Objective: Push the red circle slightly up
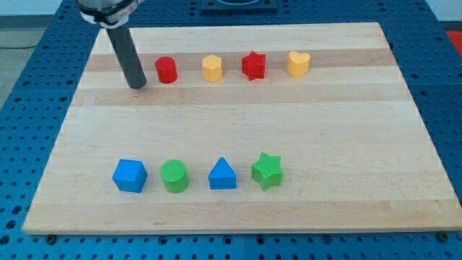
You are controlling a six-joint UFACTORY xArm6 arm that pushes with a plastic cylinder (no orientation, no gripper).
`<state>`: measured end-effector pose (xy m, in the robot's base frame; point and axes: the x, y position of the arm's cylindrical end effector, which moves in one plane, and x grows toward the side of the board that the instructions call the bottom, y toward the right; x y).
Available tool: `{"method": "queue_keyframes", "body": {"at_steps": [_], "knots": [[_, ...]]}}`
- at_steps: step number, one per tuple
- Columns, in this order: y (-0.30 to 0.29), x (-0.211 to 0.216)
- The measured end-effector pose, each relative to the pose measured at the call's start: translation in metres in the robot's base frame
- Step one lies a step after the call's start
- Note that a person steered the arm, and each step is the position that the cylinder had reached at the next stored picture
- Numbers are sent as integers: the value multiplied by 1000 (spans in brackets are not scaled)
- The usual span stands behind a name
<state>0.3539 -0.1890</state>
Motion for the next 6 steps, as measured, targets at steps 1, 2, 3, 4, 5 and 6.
{"method": "queue_keyframes", "body": {"at_steps": [1,2,3,4,5,6], "knots": [[5,-1],[17,-2],[25,-2],[32,-2],[38,-3],[36,3]]}}
